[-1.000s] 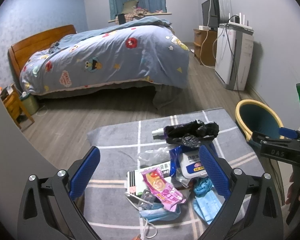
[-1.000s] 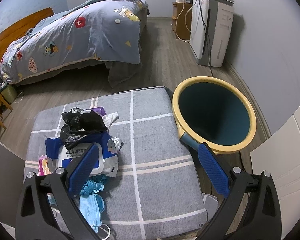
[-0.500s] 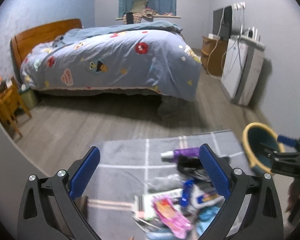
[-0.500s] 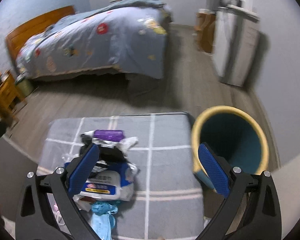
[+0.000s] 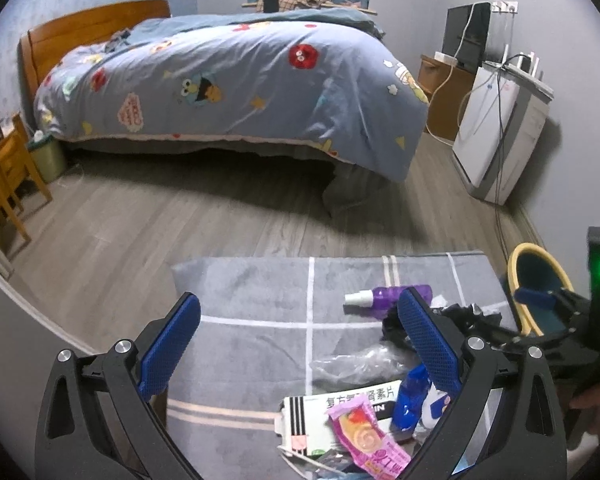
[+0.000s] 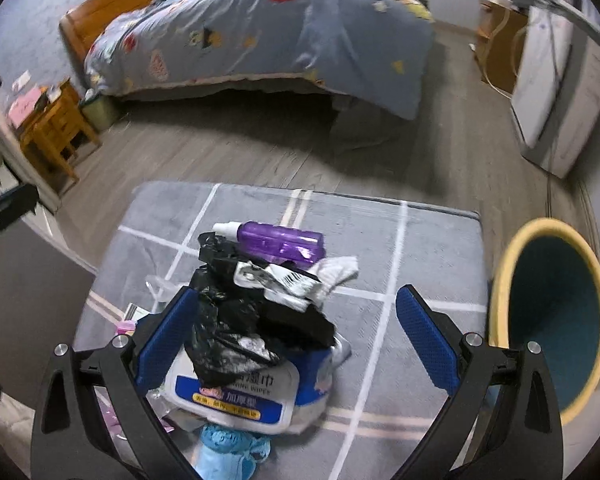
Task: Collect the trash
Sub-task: 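Grasp the black plastic bag with the right gripper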
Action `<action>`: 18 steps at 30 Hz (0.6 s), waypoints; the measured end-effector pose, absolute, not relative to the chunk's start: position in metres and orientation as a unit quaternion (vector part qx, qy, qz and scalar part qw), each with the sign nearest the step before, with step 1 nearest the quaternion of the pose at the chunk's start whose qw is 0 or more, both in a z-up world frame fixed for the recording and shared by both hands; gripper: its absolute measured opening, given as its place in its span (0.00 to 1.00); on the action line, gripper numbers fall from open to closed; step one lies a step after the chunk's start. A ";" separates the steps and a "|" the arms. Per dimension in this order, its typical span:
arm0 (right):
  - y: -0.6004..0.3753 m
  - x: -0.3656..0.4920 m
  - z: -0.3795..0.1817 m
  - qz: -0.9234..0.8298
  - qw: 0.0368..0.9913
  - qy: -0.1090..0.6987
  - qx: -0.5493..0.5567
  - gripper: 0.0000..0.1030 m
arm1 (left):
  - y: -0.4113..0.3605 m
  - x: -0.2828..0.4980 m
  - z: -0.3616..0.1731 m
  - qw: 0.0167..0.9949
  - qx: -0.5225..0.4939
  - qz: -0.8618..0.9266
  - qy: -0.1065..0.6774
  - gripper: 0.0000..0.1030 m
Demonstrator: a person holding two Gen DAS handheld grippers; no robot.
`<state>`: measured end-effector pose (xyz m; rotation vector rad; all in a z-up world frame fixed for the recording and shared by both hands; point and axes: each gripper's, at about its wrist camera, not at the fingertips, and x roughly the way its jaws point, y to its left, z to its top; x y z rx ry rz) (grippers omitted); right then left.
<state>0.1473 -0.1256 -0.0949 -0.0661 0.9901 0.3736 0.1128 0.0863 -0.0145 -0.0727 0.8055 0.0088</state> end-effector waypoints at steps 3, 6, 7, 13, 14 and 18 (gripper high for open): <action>-0.116 0.150 -0.103 0.188 0.855 0.480 -0.062 0.87 | 0.084 0.117 -0.020 0.912 -0.047 -0.011 0.407 0.95; -0.110 0.146 -0.109 0.205 0.843 0.487 -0.097 0.72 | 0.078 0.118 -0.022 0.912 -0.031 -0.015 0.408 0.95; -0.109 0.145 -0.110 0.211 0.840 0.489 -0.103 0.60 | 0.076 0.118 -0.022 0.913 -0.027 -0.016 0.407 0.95; -0.111 0.132 -0.104 0.219 0.836 0.485 -0.135 0.30 | 0.069 0.118 -0.021 0.913 -0.027 -0.020 0.406 0.95; -0.114 0.131 -0.100 0.215 0.837 0.486 -0.131 0.26 | 0.067 0.118 -0.020 0.913 -0.024 -0.021 0.407 0.95; -0.142 0.130 -0.060 0.192 0.843 0.496 -0.084 0.26 | 0.056 0.124 -0.018 0.914 -0.010 -0.036 0.403 0.95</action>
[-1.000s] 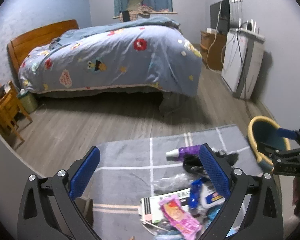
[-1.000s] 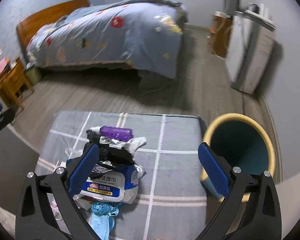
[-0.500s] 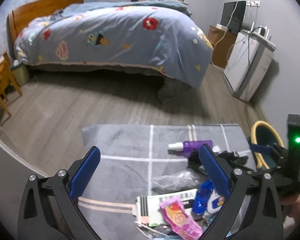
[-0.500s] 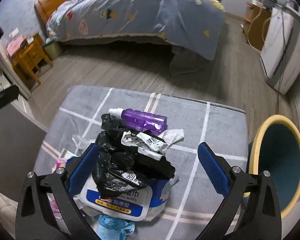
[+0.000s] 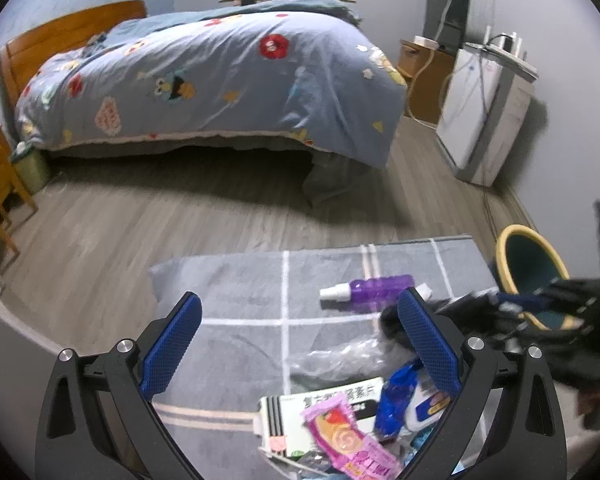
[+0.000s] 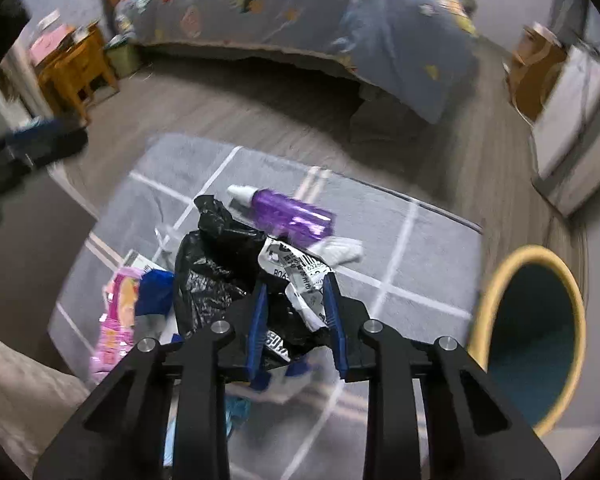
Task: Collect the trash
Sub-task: 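Grasp the black plastic bag with the right gripper, then grasp the purple spray bottle with the left gripper while the right gripper lifts the black bag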
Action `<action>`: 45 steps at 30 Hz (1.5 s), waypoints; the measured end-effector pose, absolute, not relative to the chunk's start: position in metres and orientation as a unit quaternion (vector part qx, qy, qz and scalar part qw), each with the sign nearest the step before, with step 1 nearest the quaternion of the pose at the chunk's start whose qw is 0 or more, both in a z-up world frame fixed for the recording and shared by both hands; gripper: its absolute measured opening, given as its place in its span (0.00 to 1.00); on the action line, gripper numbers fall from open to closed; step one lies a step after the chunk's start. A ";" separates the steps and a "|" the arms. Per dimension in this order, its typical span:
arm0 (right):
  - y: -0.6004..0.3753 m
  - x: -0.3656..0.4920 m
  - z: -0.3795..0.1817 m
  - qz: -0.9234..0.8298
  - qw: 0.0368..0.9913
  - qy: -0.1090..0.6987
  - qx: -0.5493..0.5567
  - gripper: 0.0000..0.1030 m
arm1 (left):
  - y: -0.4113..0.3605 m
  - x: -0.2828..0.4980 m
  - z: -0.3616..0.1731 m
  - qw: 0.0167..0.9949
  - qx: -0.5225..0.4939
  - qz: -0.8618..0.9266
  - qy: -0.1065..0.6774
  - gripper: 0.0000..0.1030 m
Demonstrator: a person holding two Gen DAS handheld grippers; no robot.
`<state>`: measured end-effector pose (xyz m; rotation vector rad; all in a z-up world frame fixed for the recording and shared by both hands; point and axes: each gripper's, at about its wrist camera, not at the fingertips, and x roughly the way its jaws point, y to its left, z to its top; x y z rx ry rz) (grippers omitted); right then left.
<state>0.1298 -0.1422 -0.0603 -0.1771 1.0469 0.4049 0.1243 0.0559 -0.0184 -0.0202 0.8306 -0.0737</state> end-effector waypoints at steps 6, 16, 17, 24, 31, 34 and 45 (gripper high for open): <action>-0.218 0.140 -0.018 0.127 0.873 0.471 0.012 0.25 | 0.023 0.155 -0.035 0.909 0.061 -0.080 0.405 0.93; -0.272 0.168 -0.049 0.092 0.860 0.497 0.068 0.26 | -0.034 0.204 -0.108 0.860 0.154 -0.170 0.455 0.75; -0.272 0.170 -0.052 0.093 0.859 0.498 0.072 0.26 | -0.041 0.209 -0.115 0.856 0.161 -0.181 0.458 0.73; -0.283 0.176 -0.063 0.100 0.849 0.509 0.098 0.26 | -0.059 0.229 -0.151 0.824 0.211 -0.201 0.485 0.63; -0.287 0.177 -0.069 0.102 0.843 0.515 0.116 0.26 | -0.069 0.230 -0.169 0.808 0.228 -0.219 0.496 0.53; -0.287 0.177 -0.070 0.102 0.843 0.515 0.116 0.26 | -0.070 0.229 -0.175 0.799 0.218 -0.229 0.511 0.38; -0.288 0.178 -0.071 0.099 0.844 0.512 0.125 0.26 | -0.074 0.230 -0.181 0.806 0.207 -0.225 0.506 0.36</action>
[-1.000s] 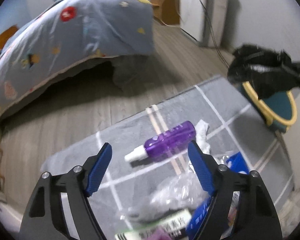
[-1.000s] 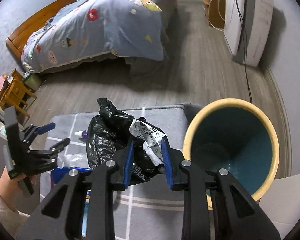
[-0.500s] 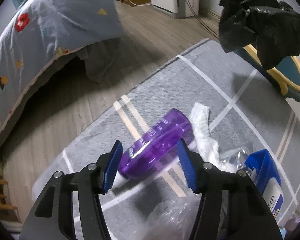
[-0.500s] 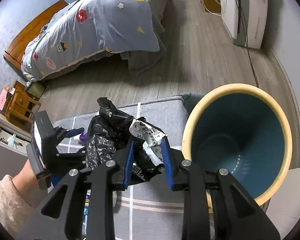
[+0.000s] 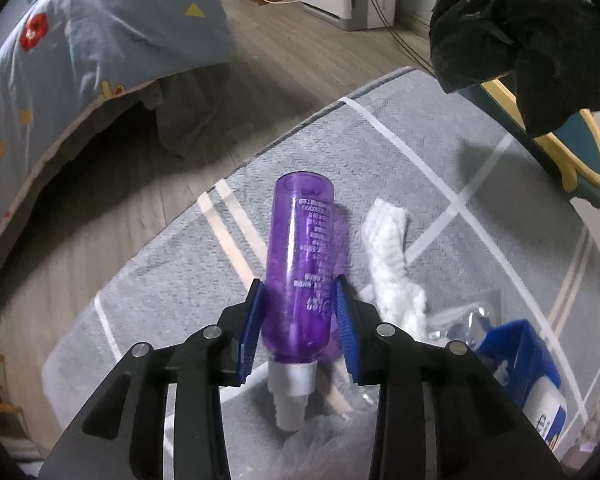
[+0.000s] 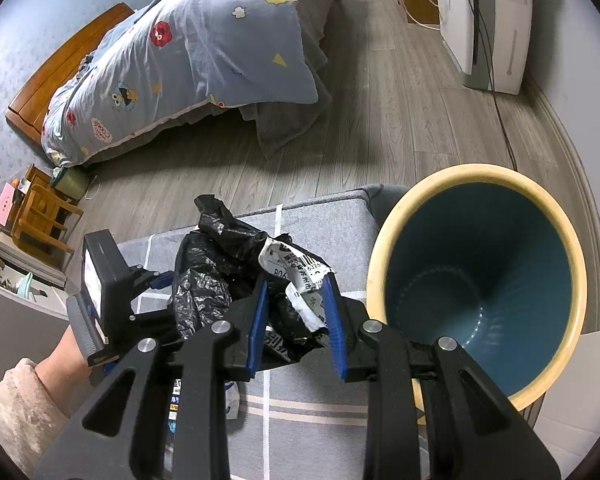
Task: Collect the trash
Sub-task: 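Grasp the purple spray bottle with the left gripper while the right gripper lifts the black bag, then drop the black bag and purple bottle into the yellow-rimmed bin with both grippers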
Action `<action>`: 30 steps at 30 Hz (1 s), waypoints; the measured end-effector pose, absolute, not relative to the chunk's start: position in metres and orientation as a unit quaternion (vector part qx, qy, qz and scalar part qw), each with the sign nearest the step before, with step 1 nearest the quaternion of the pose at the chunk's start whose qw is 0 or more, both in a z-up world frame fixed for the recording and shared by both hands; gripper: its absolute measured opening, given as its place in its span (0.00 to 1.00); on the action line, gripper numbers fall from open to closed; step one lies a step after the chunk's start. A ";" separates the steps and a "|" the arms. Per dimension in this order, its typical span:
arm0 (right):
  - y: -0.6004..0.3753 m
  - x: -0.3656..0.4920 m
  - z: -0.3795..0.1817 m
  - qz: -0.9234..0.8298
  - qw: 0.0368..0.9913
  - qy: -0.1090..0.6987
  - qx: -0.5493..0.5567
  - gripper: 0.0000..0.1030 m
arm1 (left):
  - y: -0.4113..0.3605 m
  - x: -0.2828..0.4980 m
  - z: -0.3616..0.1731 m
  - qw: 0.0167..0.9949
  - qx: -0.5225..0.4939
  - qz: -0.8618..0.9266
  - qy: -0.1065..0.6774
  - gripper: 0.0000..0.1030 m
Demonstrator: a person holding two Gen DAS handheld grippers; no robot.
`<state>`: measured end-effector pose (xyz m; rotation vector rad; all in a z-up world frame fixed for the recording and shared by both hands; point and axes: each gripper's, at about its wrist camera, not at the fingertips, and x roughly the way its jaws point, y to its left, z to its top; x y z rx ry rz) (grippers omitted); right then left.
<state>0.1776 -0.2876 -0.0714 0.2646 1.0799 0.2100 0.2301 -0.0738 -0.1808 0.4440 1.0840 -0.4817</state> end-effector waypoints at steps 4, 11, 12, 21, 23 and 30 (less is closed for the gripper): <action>-0.290 0.176 -0.074 0.093 0.844 0.512 0.129 0.26 | -0.076 0.228 -0.179 0.811 0.218 -0.221 0.496 0.33; -0.294 0.173 -0.067 0.088 0.848 0.505 0.134 0.26 | -0.067 0.227 -0.160 0.832 0.212 -0.214 0.466 0.33; -0.295 0.172 -0.064 0.087 0.850 0.502 0.133 0.26 | -0.064 0.229 -0.155 0.835 0.209 -0.215 0.462 0.33; -0.331 0.154 -0.027 0.039 0.871 0.471 0.135 0.26 | -0.079 0.224 -0.081 0.866 0.182 -0.224 0.409 0.33; -0.346 0.152 -0.021 0.023 0.873 0.468 0.138 0.26 | -0.093 0.215 -0.068 0.868 0.179 -0.235 0.399 0.33; -0.410 0.139 -0.026 -0.045 0.864 0.475 0.161 0.26 | -0.170 0.182 -0.036 0.859 0.194 -0.293 0.372 0.32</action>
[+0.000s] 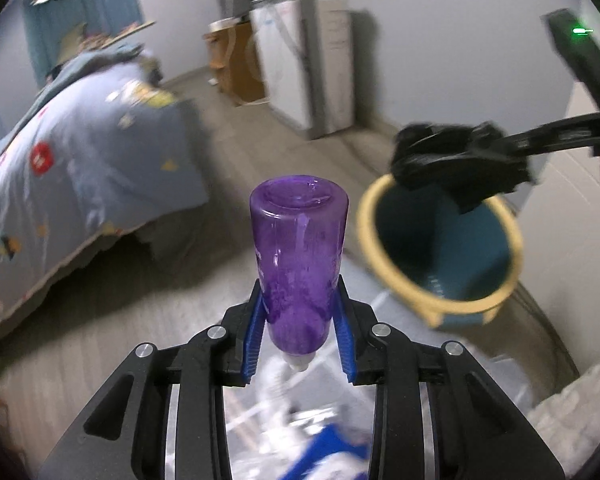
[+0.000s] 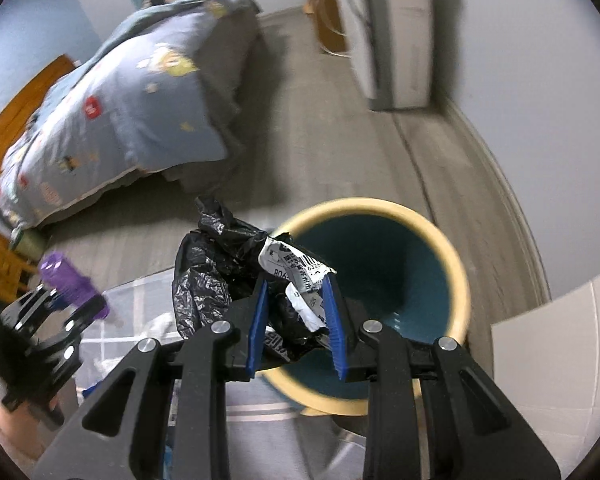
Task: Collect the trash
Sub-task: 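Drop the black bag and purple bottle into the yellow-rimmed bin with both grippers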
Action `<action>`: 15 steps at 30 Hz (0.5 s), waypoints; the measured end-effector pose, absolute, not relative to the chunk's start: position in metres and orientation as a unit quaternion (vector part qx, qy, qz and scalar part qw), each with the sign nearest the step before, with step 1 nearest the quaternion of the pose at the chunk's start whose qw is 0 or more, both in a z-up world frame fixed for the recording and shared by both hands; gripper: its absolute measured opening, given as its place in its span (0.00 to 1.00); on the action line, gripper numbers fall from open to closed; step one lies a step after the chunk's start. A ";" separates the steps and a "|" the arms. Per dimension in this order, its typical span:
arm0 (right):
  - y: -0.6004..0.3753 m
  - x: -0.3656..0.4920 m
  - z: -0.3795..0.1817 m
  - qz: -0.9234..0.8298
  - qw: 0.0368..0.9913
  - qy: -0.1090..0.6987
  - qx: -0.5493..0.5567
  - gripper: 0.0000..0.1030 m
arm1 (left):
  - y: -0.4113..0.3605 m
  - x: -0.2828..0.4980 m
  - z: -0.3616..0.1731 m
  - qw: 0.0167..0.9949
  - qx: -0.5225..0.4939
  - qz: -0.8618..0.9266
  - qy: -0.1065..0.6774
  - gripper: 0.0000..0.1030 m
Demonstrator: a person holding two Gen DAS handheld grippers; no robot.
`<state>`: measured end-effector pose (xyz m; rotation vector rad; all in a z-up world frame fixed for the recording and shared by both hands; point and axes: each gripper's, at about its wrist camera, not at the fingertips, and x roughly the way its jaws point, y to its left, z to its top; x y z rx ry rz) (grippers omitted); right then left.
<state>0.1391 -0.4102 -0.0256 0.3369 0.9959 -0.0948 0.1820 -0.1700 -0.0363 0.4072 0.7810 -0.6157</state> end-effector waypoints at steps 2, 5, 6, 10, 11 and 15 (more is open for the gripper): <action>-0.425 0.138 -0.035 -0.056 0.856 0.484 0.174 0.26 | -0.187 0.177 -0.035 0.853 0.188 -0.311 0.374 0.32; -0.442 0.139 -0.049 -0.067 0.842 0.503 0.184 0.26 | -0.212 0.173 -0.042 0.847 0.177 -0.327 0.381 0.32; -0.446 0.139 -0.054 -0.068 0.838 0.508 0.187 0.26 | -0.222 0.172 -0.046 0.845 0.175 -0.327 0.384 0.32; -0.463 0.136 -0.073 -0.077 0.822 0.524 0.210 0.26 | -0.252 0.174 -0.061 0.837 0.174 -0.332 0.399 0.32; -0.466 0.135 -0.077 -0.078 0.819 0.527 0.215 0.26 | -0.259 0.174 -0.064 0.837 0.176 -0.333 0.398 0.32; -0.474 0.135 -0.092 -0.085 0.808 0.538 0.224 0.26 | -0.287 0.171 -0.072 0.832 0.176 -0.345 0.398 0.32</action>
